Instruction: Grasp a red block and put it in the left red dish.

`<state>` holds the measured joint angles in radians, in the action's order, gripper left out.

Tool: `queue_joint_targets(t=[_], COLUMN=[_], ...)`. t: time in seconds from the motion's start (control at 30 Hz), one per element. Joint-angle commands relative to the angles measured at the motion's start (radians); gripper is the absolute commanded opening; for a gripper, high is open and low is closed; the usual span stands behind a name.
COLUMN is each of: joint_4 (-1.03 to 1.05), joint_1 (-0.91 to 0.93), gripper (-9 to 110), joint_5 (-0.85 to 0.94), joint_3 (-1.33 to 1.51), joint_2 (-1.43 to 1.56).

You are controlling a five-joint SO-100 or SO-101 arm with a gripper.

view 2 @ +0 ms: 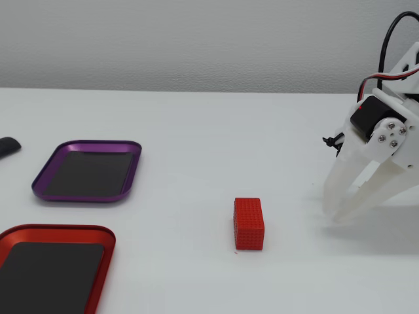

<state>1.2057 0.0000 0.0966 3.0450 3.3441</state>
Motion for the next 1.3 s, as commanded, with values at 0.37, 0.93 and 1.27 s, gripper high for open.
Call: queue_joint_targets(t=[0.37,0.93,1.27], joint_4=[-0.009,-0.063,-0.077], joint_1=[-0.006,0.008,0.008], gripper=[0,0,5], joint_5=[0.006,0.009,0.008], joint_3=[0.006,-0.072,-0.368], joint_2=[0.115,0.110,-0.256])
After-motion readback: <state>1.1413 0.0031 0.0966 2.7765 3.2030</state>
